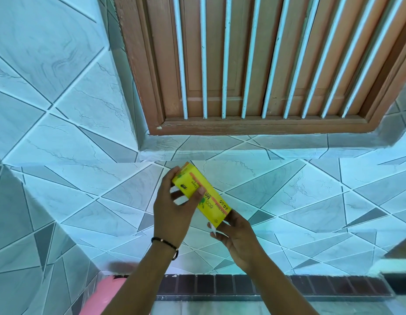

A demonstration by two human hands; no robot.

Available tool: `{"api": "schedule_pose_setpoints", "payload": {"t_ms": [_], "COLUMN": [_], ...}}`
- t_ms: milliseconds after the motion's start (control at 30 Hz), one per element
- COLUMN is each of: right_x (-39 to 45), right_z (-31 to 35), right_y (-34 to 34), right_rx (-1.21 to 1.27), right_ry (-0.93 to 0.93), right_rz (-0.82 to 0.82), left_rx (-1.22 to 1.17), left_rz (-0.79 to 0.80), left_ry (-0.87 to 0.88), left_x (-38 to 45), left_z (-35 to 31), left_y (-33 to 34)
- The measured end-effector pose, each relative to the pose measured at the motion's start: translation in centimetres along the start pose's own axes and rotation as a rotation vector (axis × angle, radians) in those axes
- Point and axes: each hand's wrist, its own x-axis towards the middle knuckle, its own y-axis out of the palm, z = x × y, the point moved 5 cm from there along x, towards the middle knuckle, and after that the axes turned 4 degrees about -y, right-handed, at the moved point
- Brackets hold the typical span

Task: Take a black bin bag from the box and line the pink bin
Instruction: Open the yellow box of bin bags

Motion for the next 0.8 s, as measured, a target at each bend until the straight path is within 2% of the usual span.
{"api": "schedule_pose_setpoints", "payload": {"t_ms": [133,267,367,467,600,700,800], "right_x": [0.4,1.1,1.5,2.1,2.5,2.8,3.0], "right_z": [0.2,1.2,2.1,3.1,5.3,6.2,6.3], "right_y": [-0.5,-1.7,-3.3,-5.2,-6.5,-6.8,-6.5], "right_rx": [0.151,0.160,0.191,0.252,0.335,0.397,0.408], "right_ry": [0.023,-0.048,-0.091,-0.113,-0.154,-0.184,-0.176], "right_rz": [-0.027,-0.070,-0.156,-0.251,-0.316,-0.319,-0.320], "left_rx": [0.060,-0.211,-0.363,-0.354,-0.301,-0.262,-0.118], "left_rz": [0.008,0.002,-0.082,-0.164,-0.174,-0.142,-0.097], "left_ry": [0.032,-0.159,-0.231,-0.135,-0.001,0.021,-0.006], "left_x": [0.3,1.0,2.2,4.8,9.6,13.2,16.0], "left_z": [-0.6,0.8,1.7,1.2,-0.8,-1.3,-0.5], "left_y": [0.6,0.4,-0.4,-0.9,-0.3,0.8,2.2]}}
